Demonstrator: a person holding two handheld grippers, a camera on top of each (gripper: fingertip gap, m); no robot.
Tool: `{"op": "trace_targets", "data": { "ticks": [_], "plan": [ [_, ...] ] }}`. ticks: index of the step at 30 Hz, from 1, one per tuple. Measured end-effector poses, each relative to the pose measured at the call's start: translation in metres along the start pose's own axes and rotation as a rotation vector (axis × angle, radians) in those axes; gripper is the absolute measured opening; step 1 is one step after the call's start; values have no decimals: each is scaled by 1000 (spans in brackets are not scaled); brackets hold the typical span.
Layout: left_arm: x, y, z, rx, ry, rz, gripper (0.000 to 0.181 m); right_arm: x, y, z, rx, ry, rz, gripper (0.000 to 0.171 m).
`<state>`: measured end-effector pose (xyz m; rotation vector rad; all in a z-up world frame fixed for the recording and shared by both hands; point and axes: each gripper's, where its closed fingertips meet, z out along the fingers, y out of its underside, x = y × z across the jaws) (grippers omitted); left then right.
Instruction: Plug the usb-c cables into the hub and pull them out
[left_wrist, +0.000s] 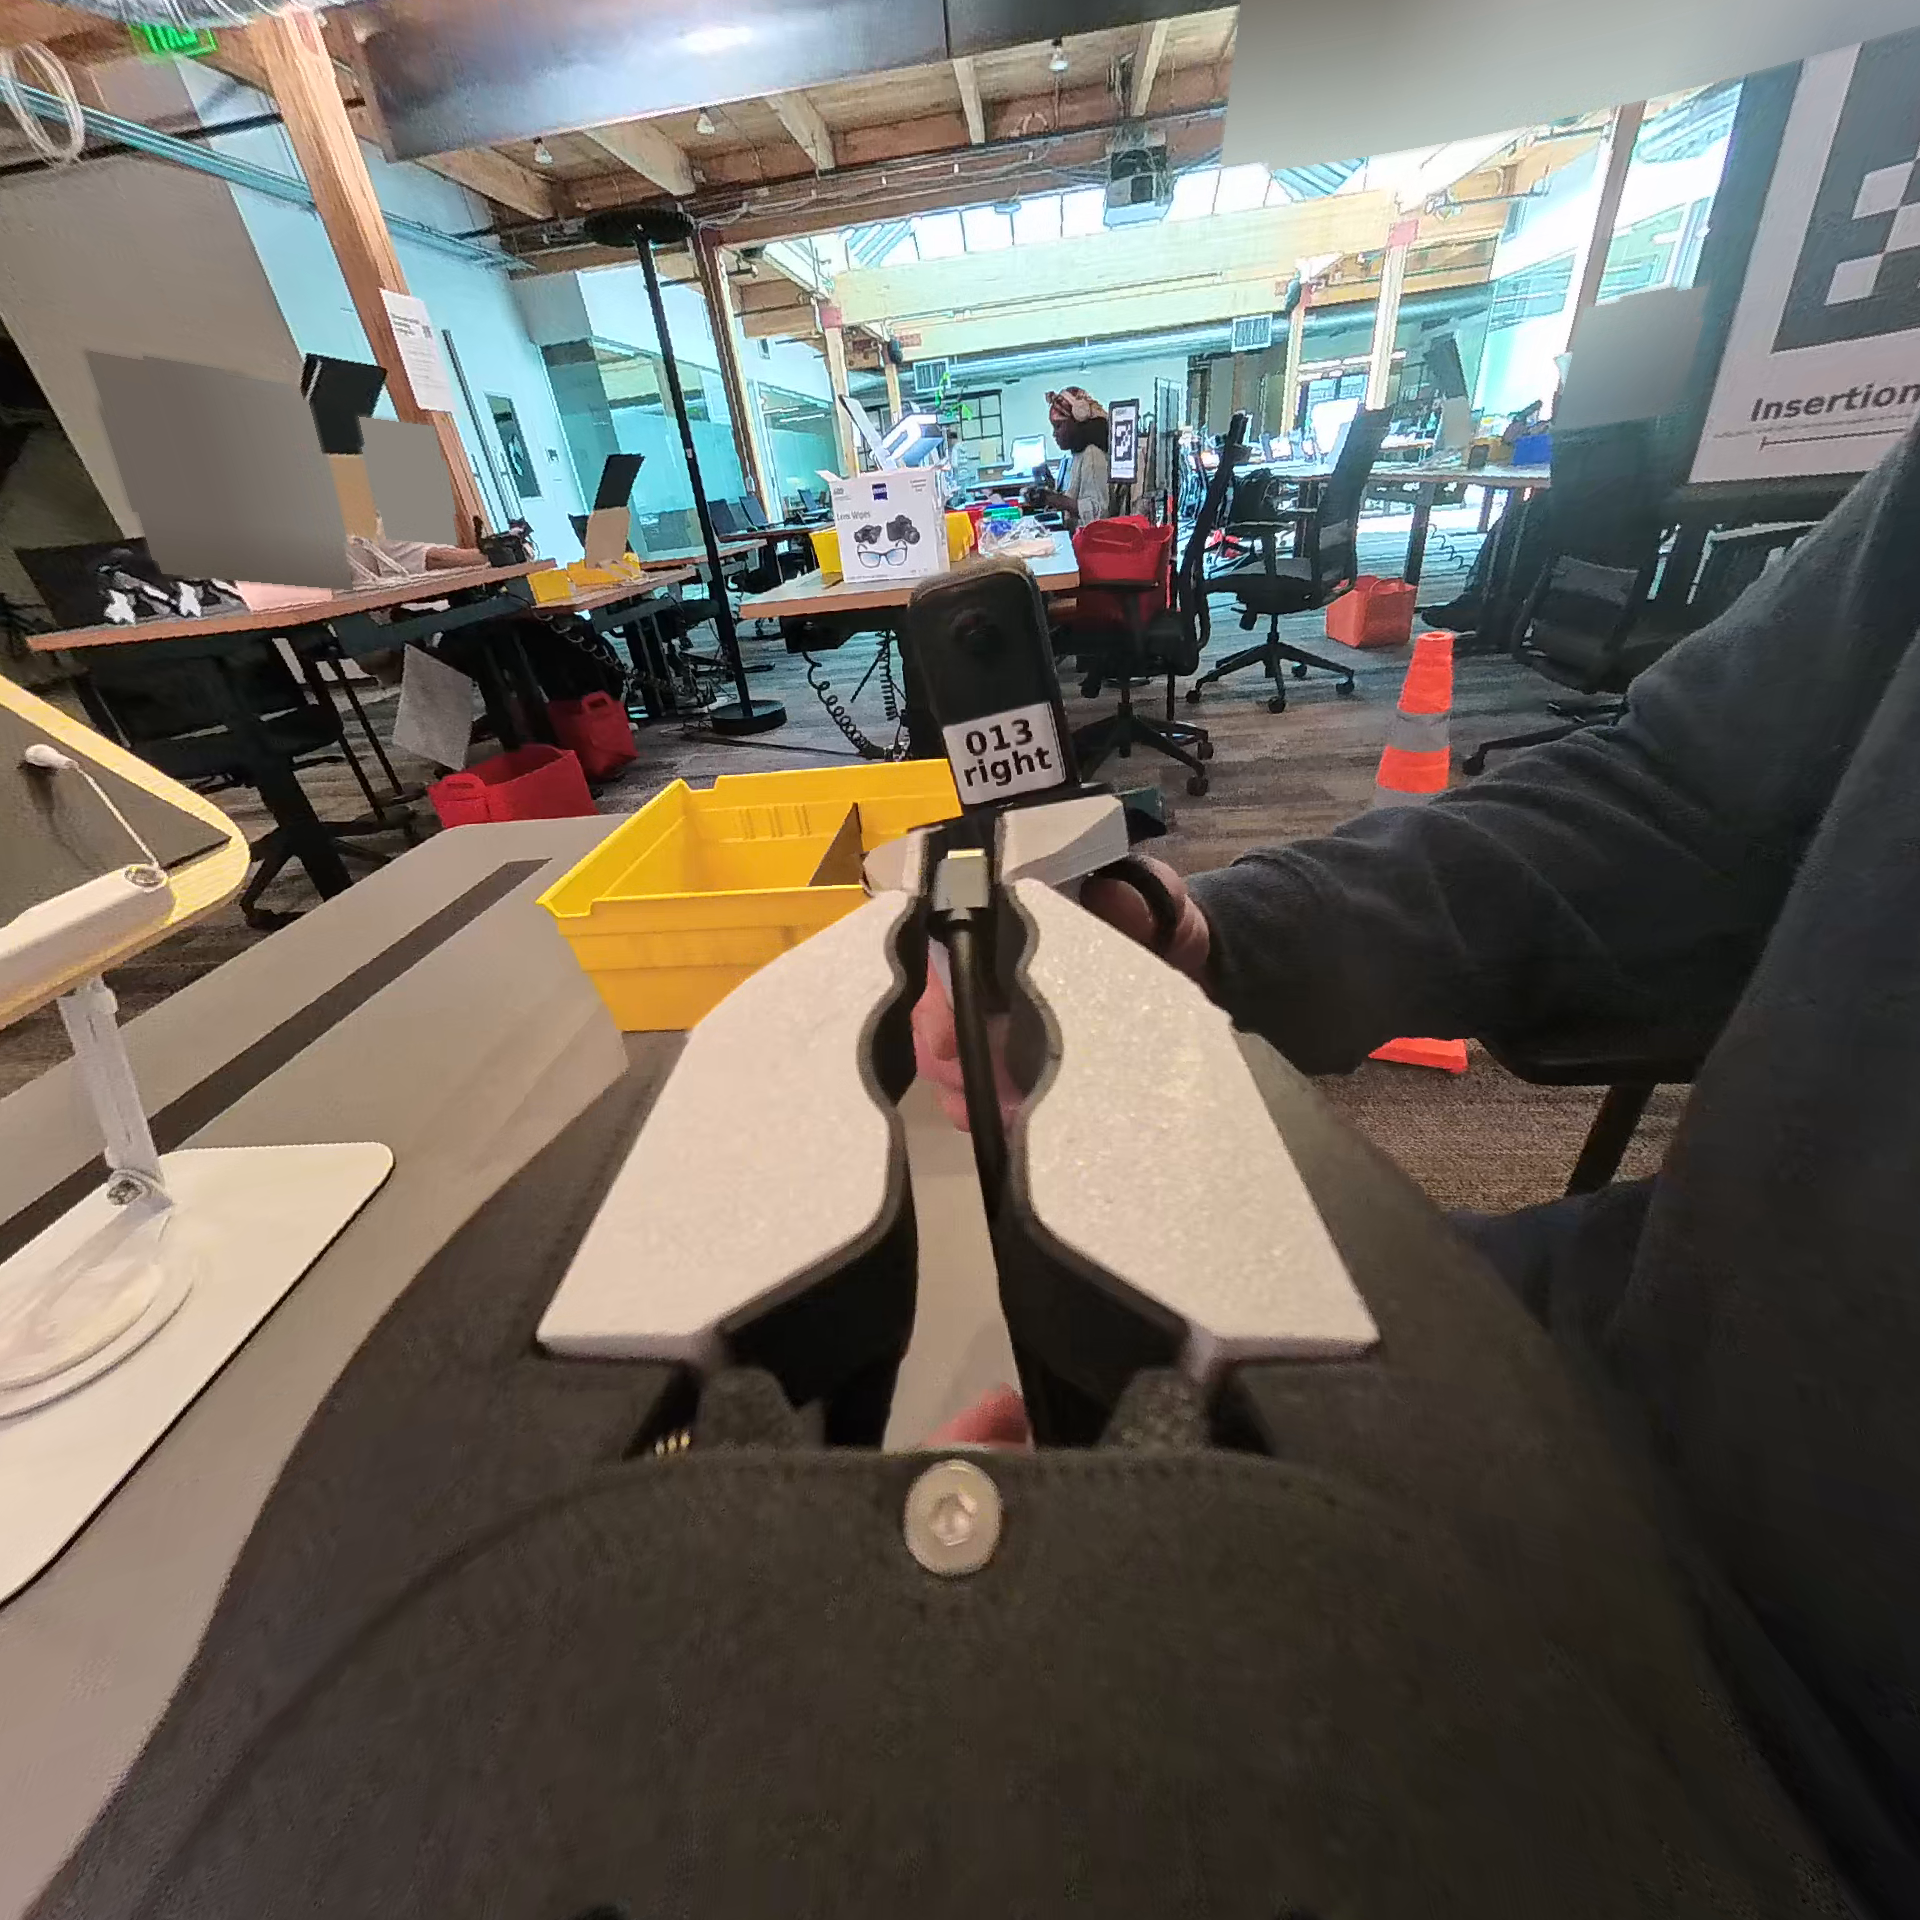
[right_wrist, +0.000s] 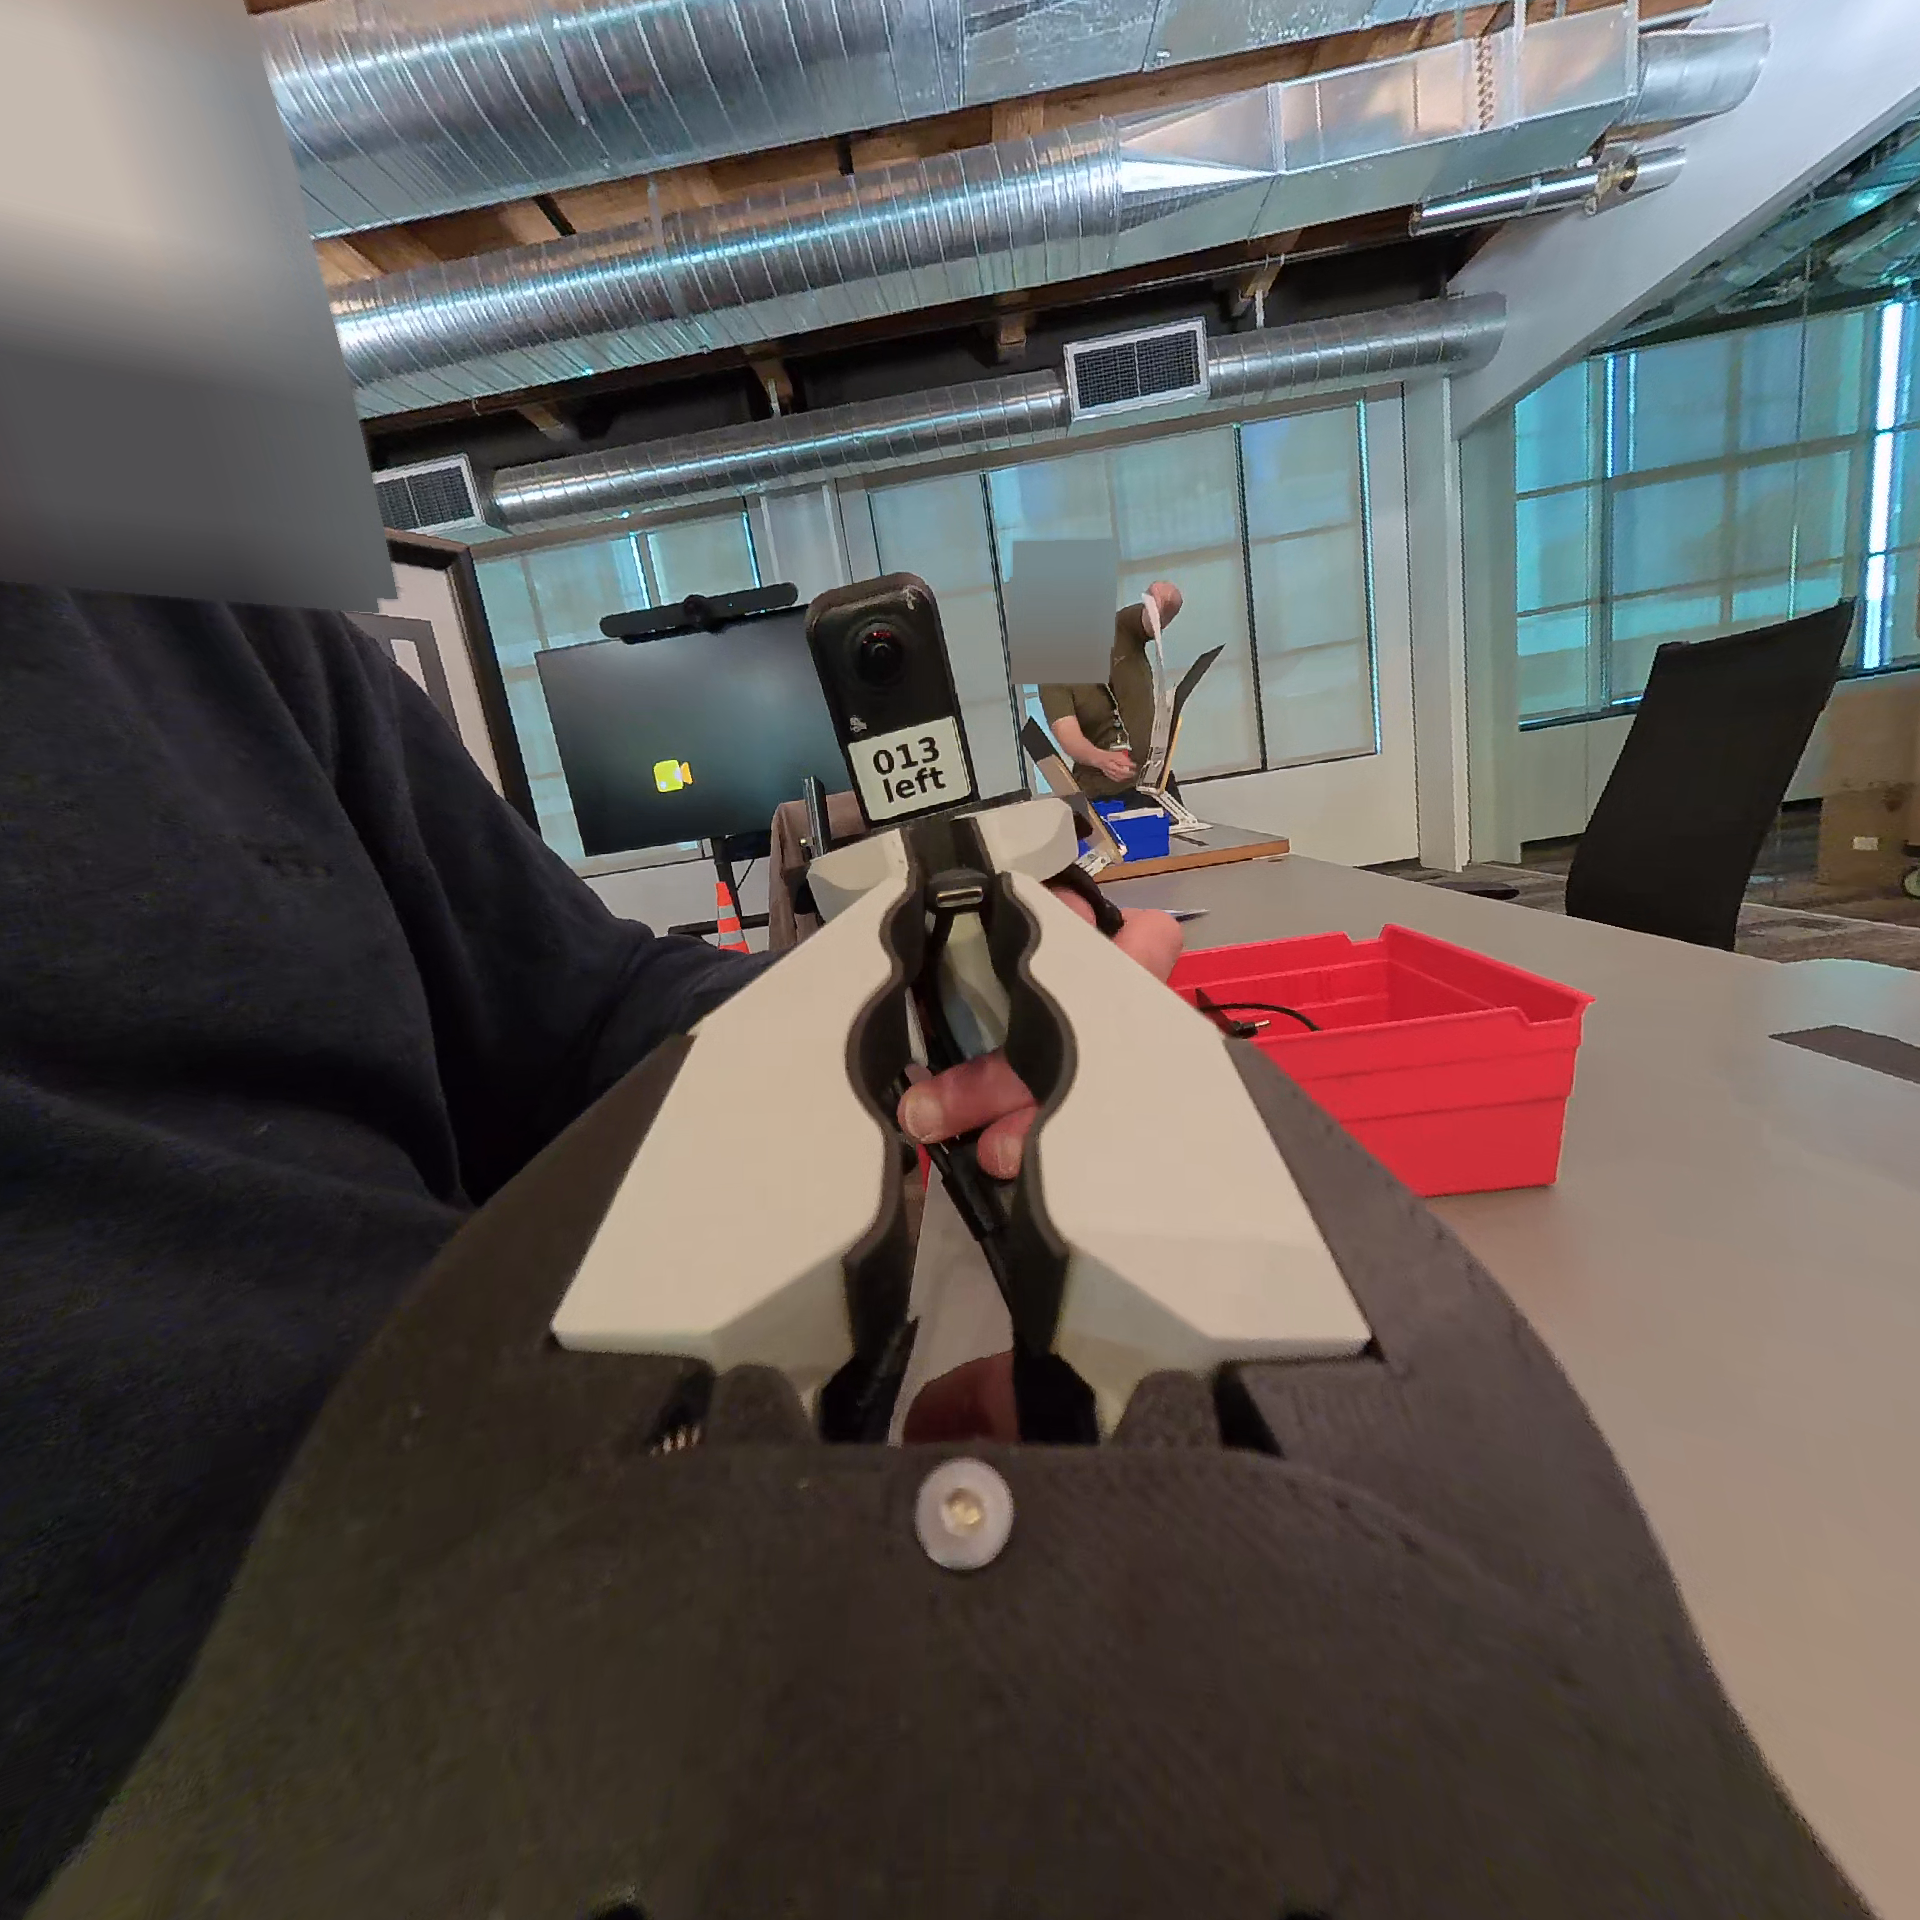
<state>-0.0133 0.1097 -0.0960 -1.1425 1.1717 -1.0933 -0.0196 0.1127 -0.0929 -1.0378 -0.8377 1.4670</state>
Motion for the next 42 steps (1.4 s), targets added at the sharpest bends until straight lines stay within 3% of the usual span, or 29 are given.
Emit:
{"op": "trace_targets", "data": {
  "ticks": [15,25,32,36,39,42],
  "plan": [
    [-19,9,-15,-139,-42,84,12,21,5,-13,-120,134,-91,23],
    [-43,19,-32,-268,-139,127,12,75,114,-46,-833,445,-241,37],
    [-54,15,-40,-242,-175,121,12,114,163,-61,-1030,631,-159,42],
    [-57,14,-43,-232,-184,120,12,121,193,-76,-1164,669,-86,37],
    [-59,13,-44,-225,-186,118,12,122,198,-72,-1150,663,-46,19],
    [-59,13,-45,-223,-185,118,12,124,198,-71,-1157,655,-43,19]
  ]
}}
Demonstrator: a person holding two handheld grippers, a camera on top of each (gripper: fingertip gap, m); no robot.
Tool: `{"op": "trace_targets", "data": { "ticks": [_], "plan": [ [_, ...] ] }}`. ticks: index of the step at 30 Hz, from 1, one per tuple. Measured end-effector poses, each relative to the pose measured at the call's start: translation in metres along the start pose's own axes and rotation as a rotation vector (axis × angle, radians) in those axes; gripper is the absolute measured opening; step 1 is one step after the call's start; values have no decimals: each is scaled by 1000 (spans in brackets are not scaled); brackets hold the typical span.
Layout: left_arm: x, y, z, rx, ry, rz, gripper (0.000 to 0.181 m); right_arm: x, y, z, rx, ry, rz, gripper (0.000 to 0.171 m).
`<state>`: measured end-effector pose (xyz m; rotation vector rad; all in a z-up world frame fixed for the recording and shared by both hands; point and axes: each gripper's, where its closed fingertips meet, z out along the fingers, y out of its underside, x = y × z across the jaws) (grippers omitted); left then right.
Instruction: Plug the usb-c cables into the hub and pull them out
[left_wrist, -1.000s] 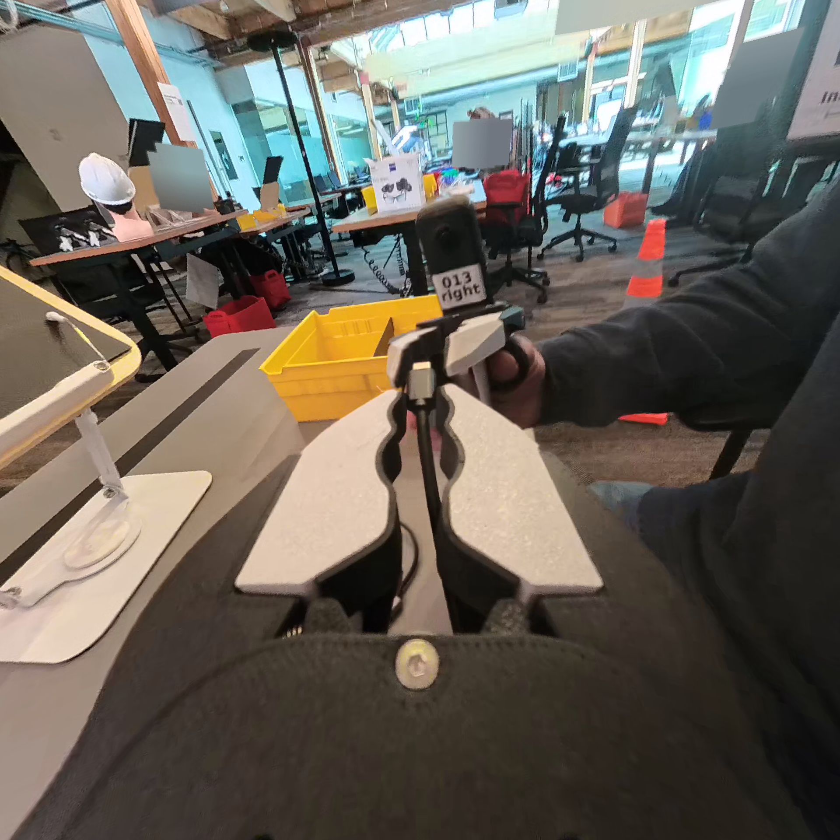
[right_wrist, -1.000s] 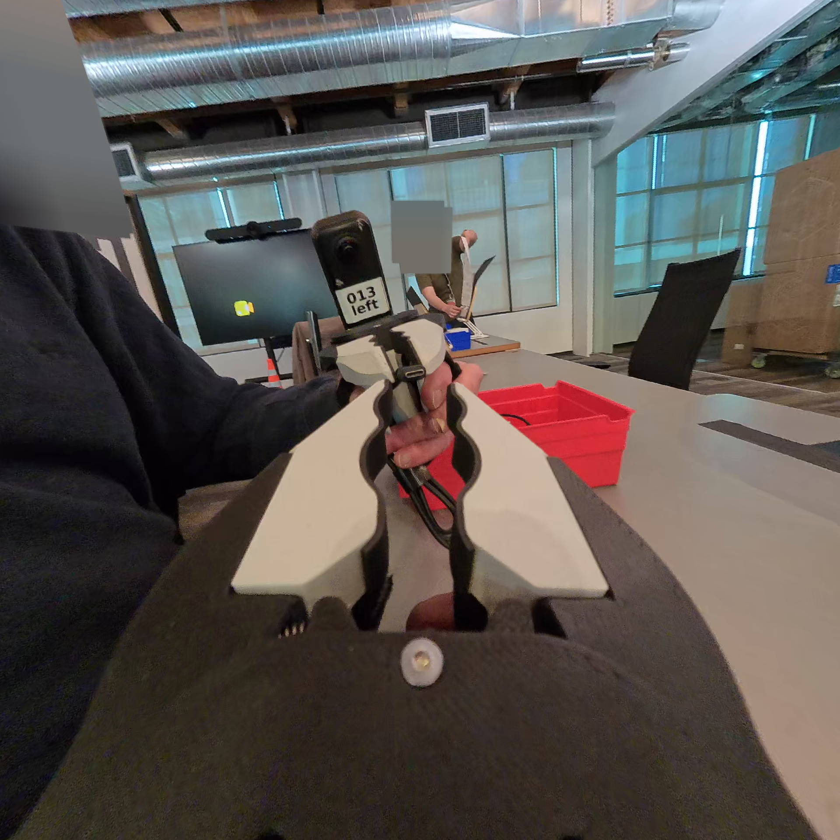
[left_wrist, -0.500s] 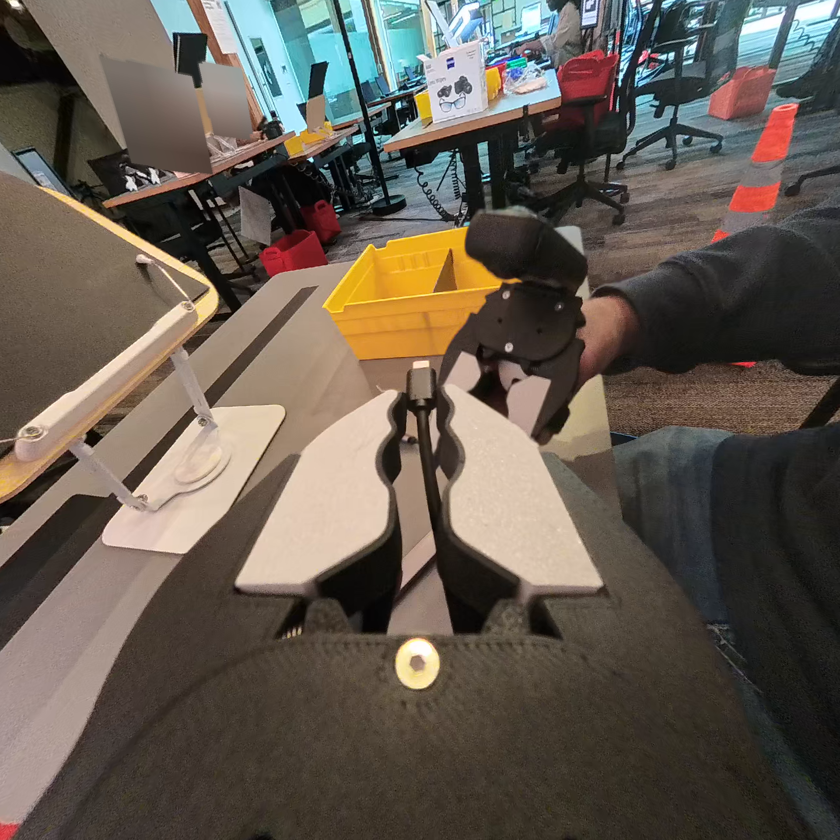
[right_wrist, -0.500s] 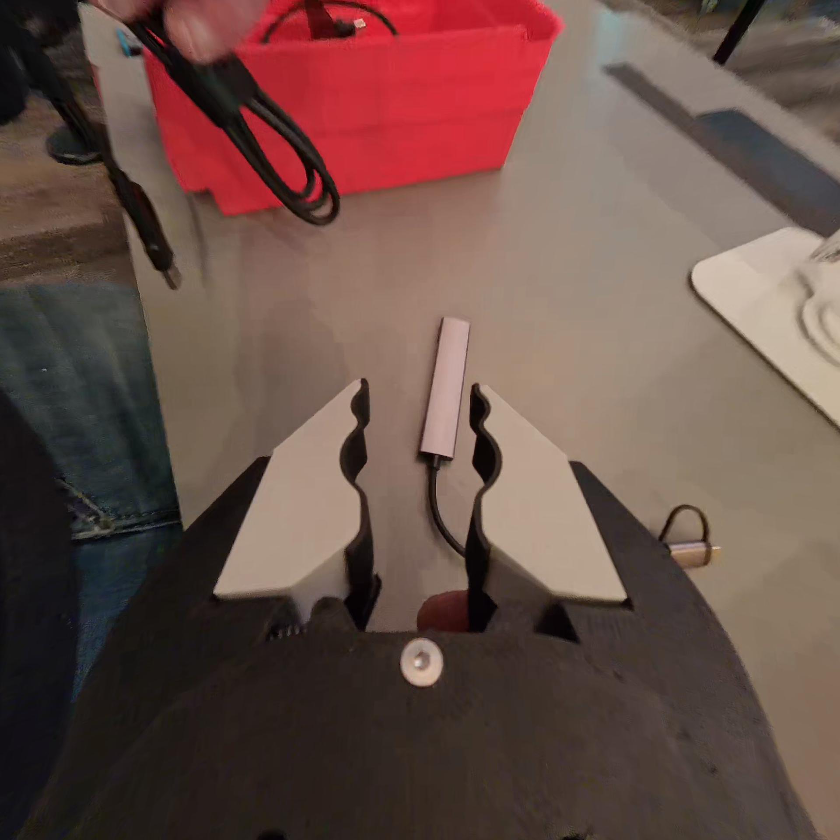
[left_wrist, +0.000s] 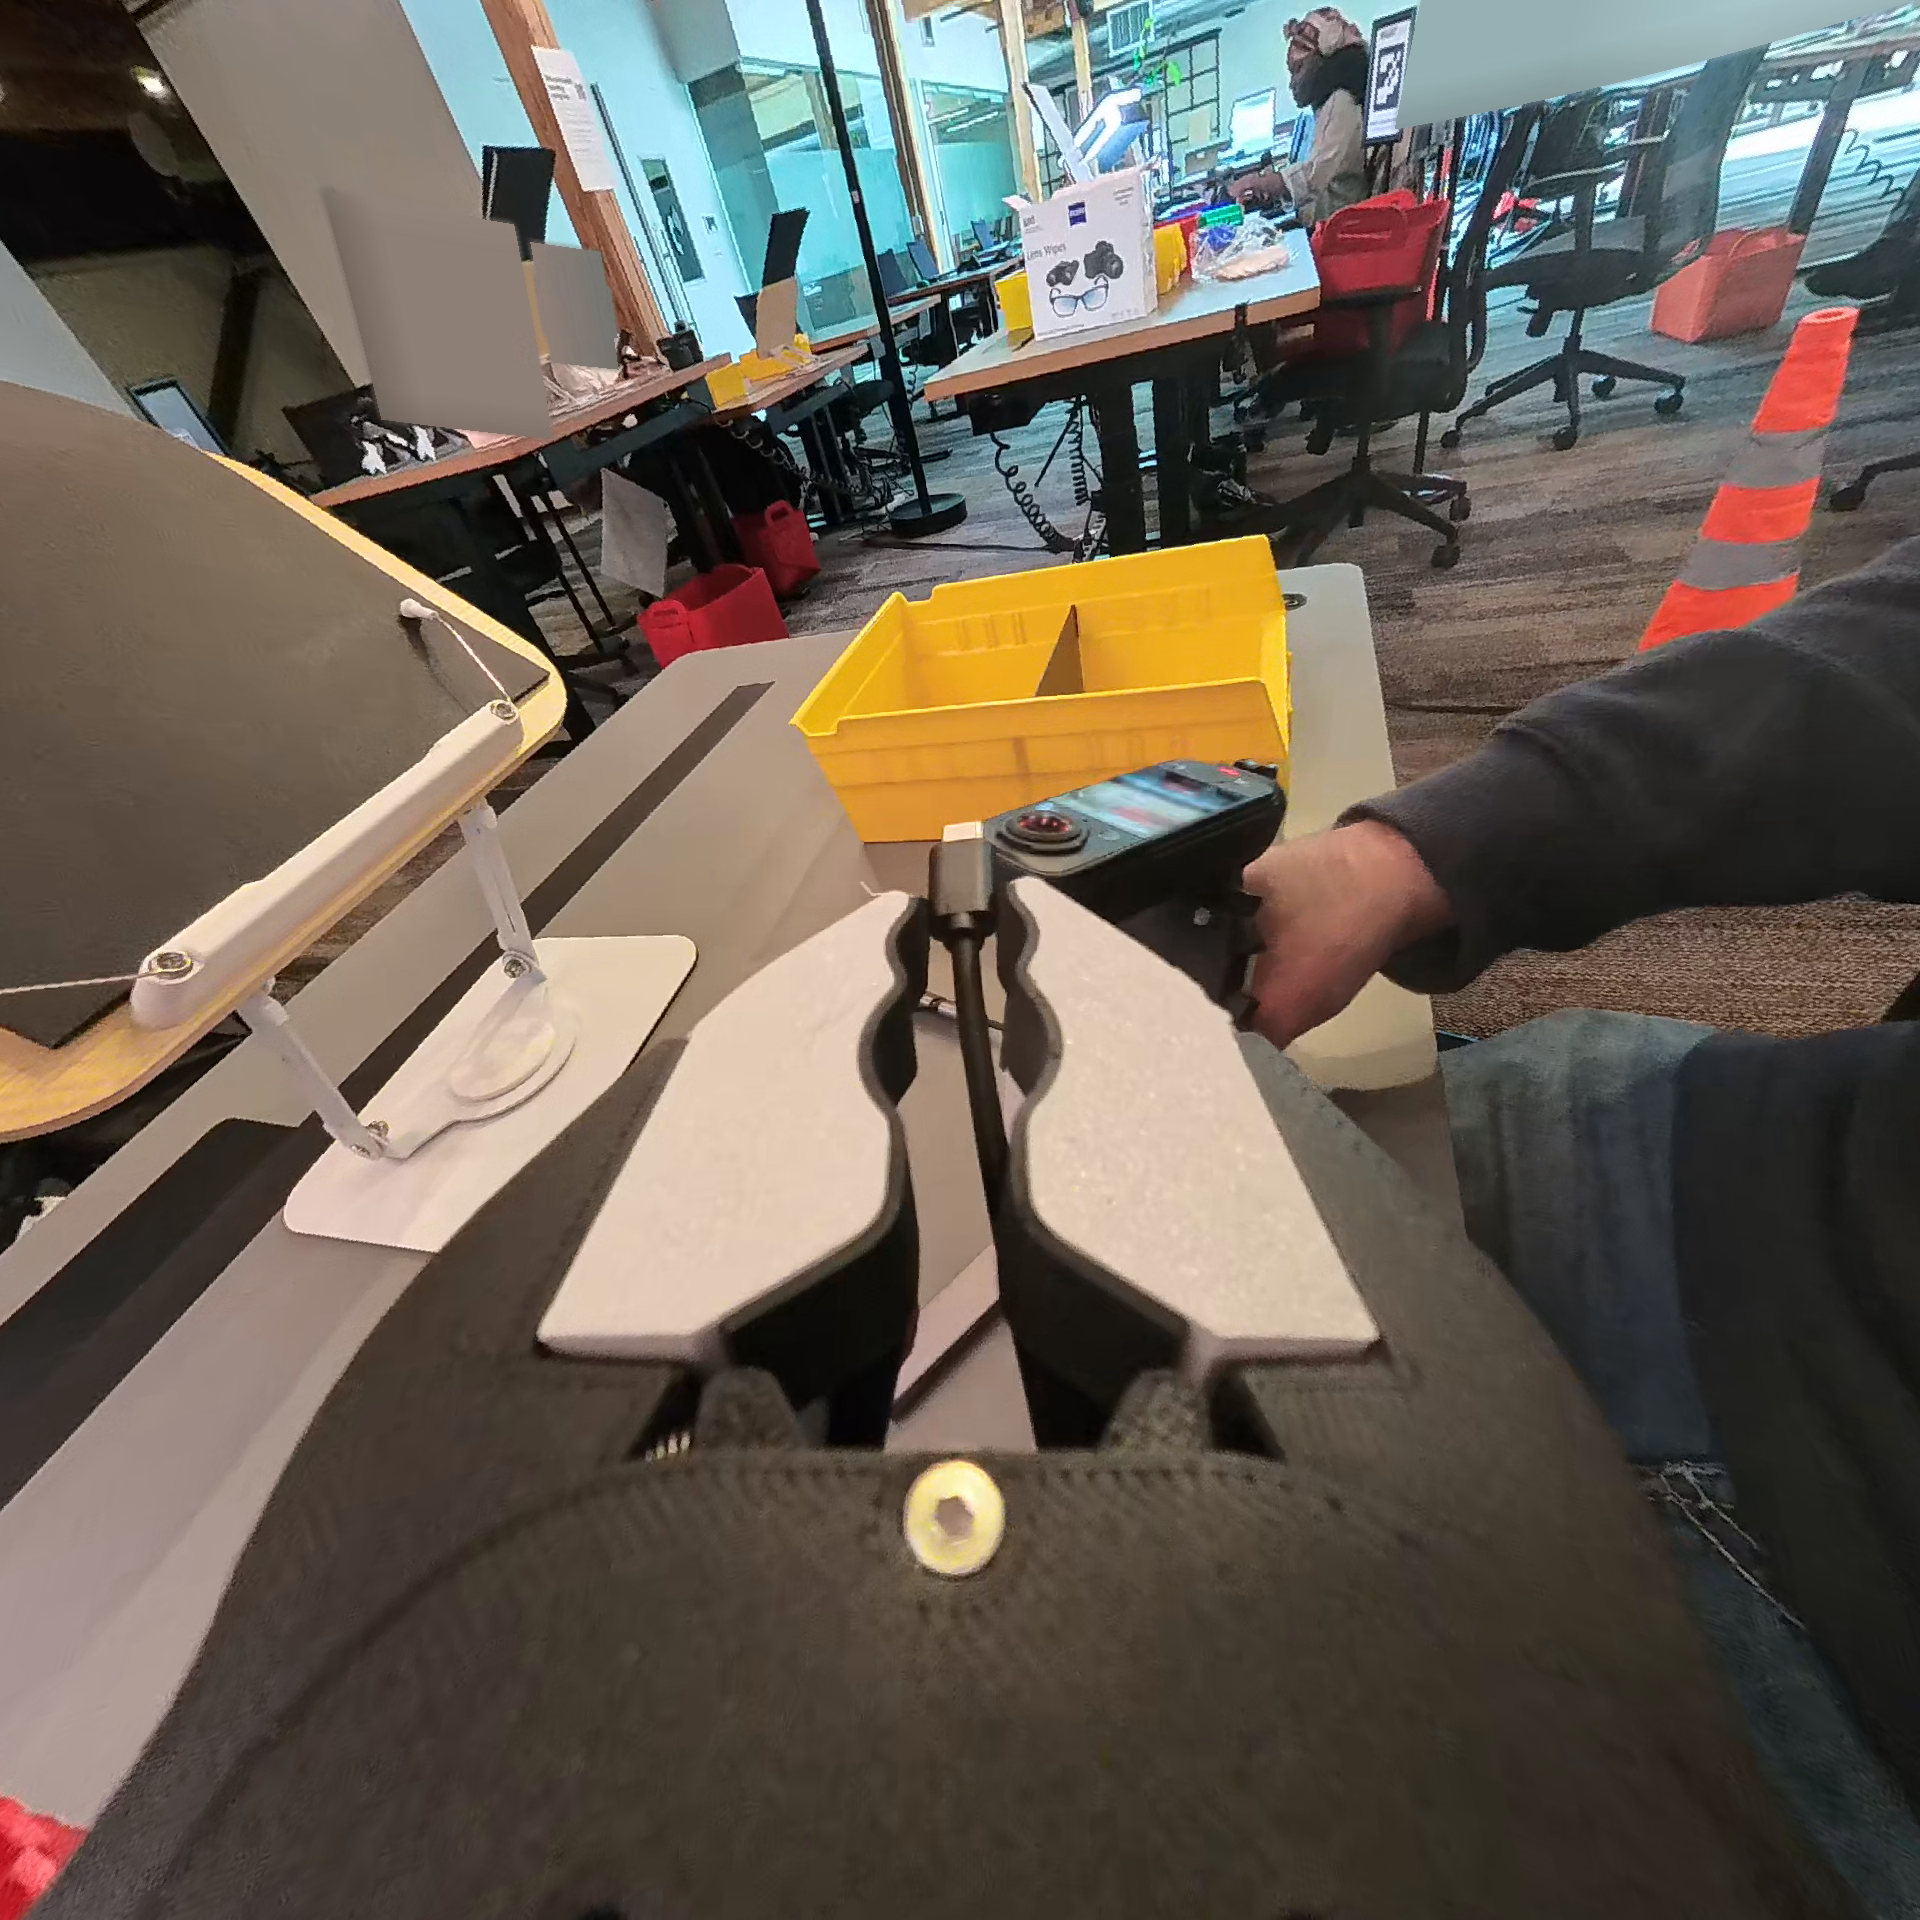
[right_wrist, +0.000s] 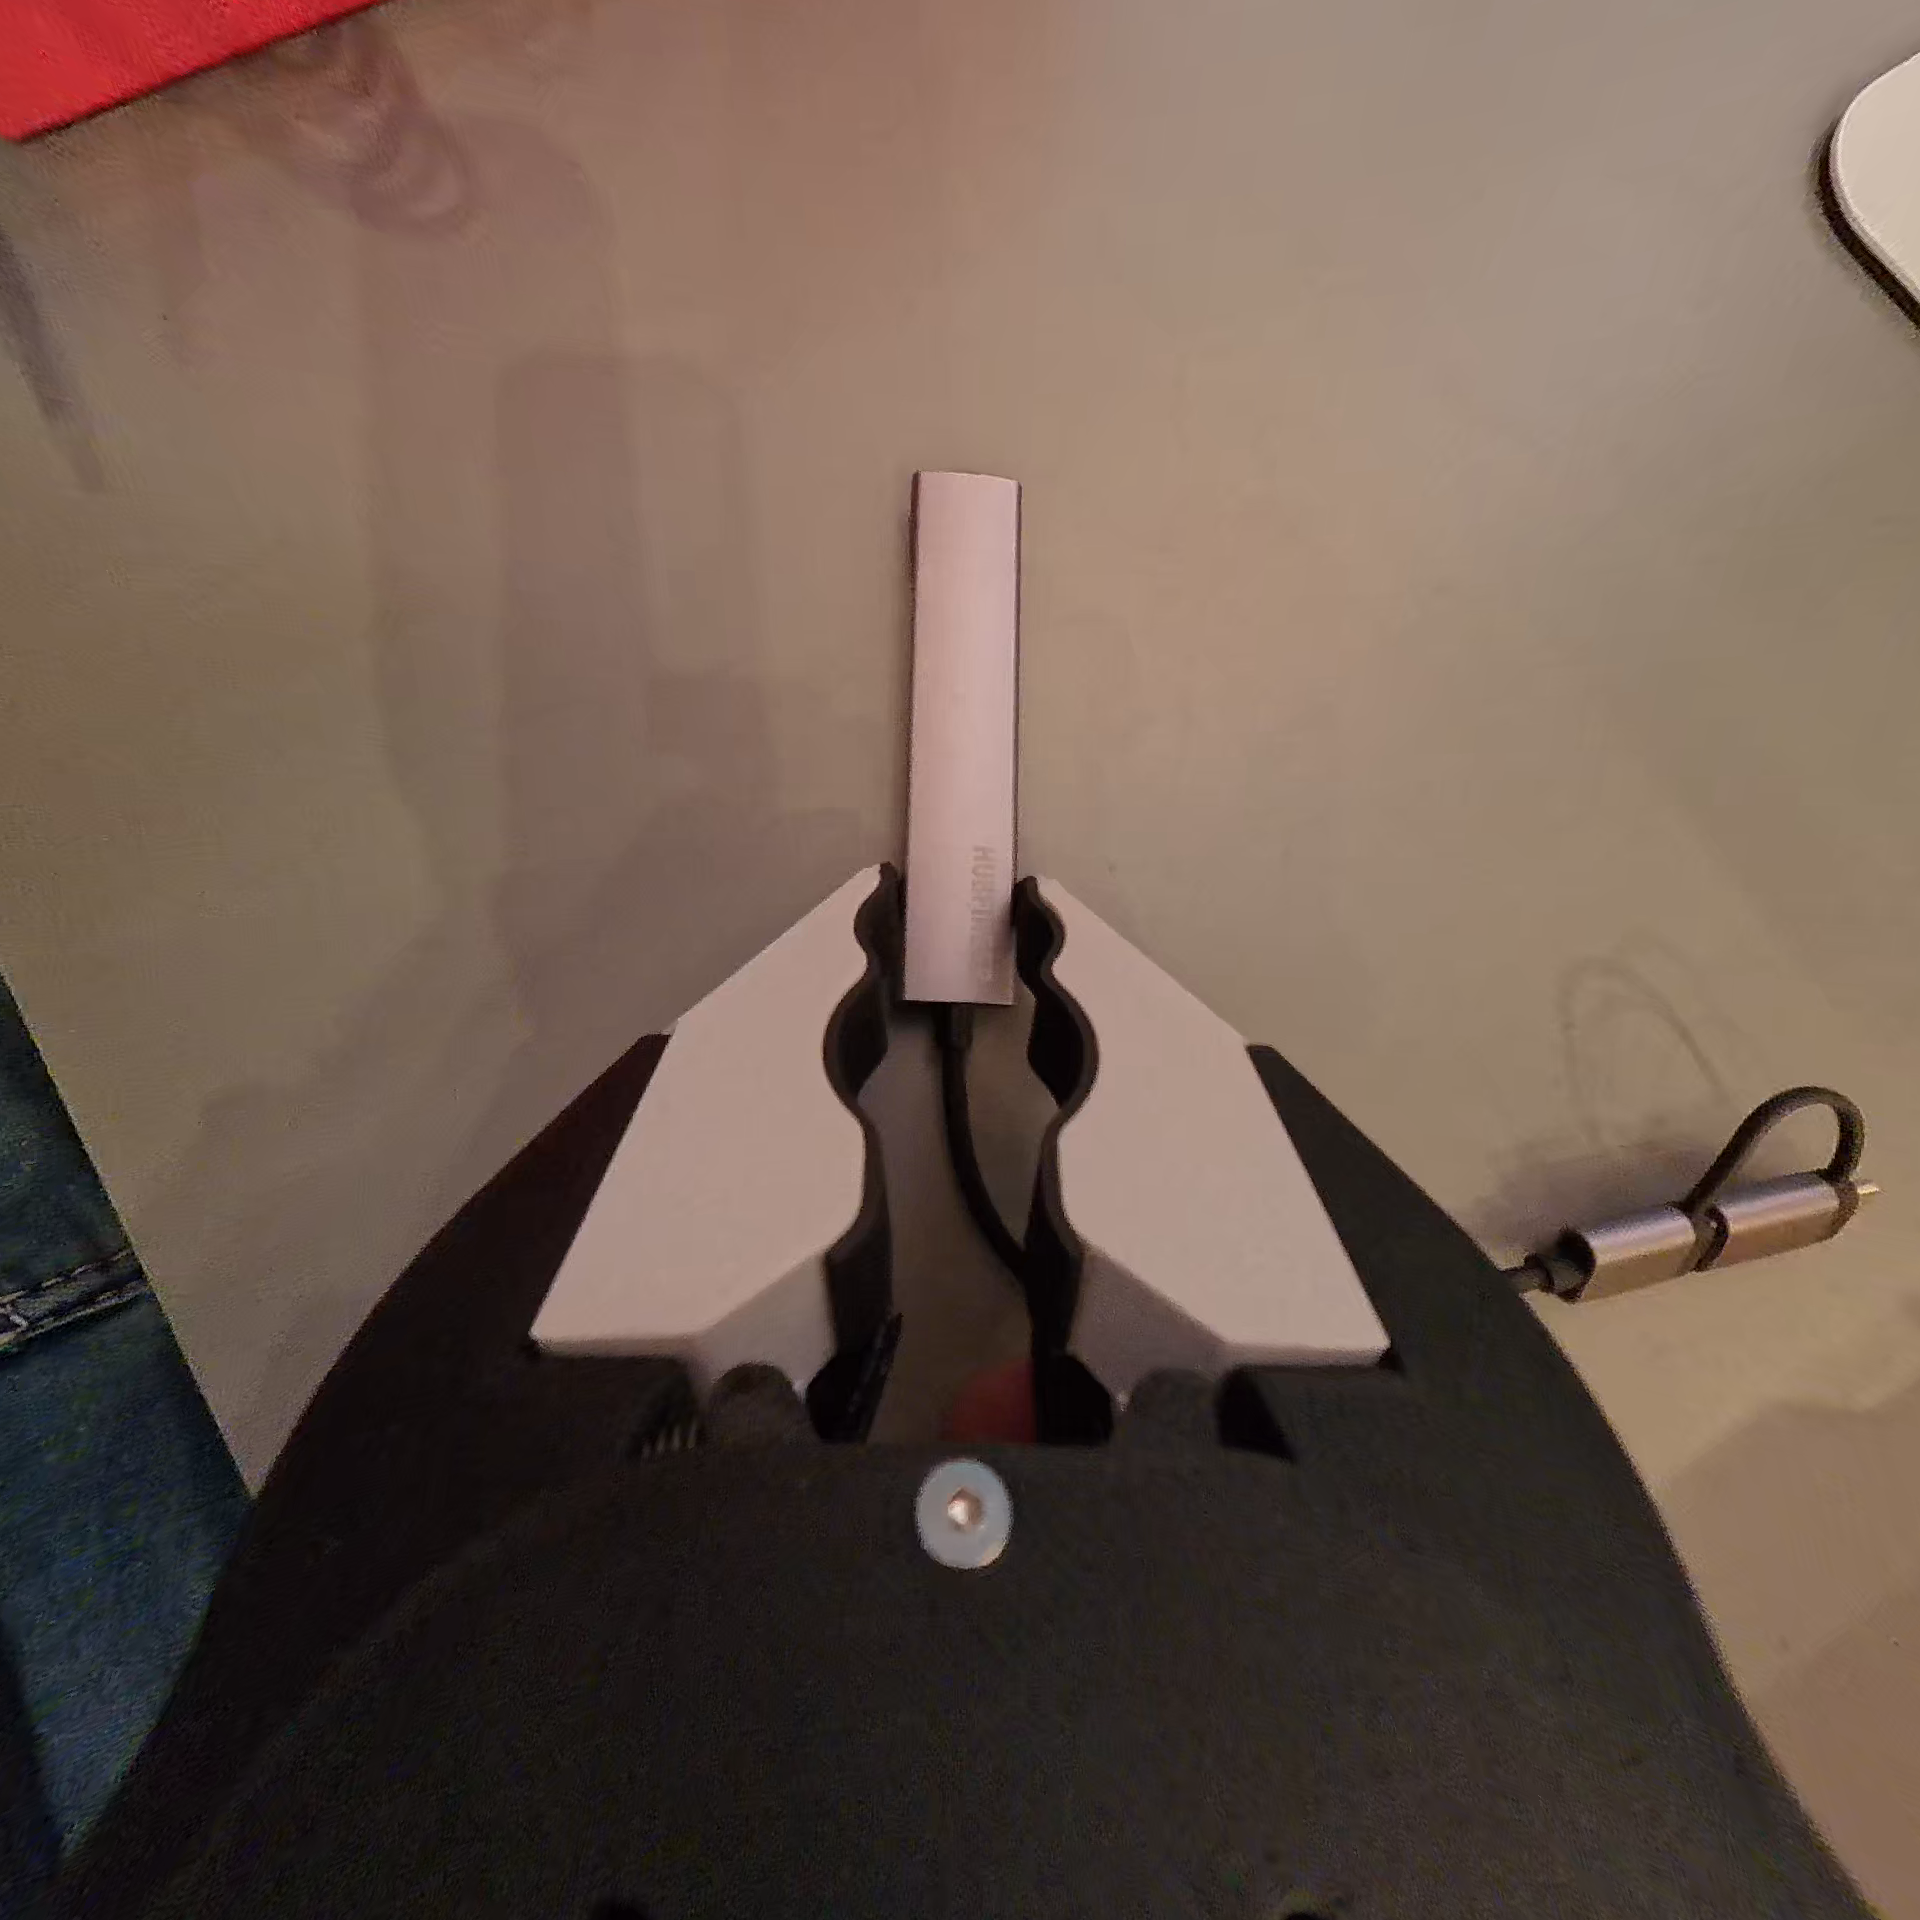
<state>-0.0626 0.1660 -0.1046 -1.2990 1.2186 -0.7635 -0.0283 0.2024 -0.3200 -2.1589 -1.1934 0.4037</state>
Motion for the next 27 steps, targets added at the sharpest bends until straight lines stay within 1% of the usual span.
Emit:
{"op": "trace_targets", "data": {
  "ticks": [5,9,17,27],
  "plan": [
    [-3,-3,-4,-4,-11,12,12,4,2,-3,32,-12,-27,19],
    [-6,-2,-8,-19,-15,17,12,3,-6,-18,112,-73,-34,19],
    [0,8,-11,-97,30,65,12,-2,-21,-70,288,-197,-136,19],
    [10,20,-11,-182,98,87,12,-10,-44,-137,464,-286,-217,19]
  ]
}}
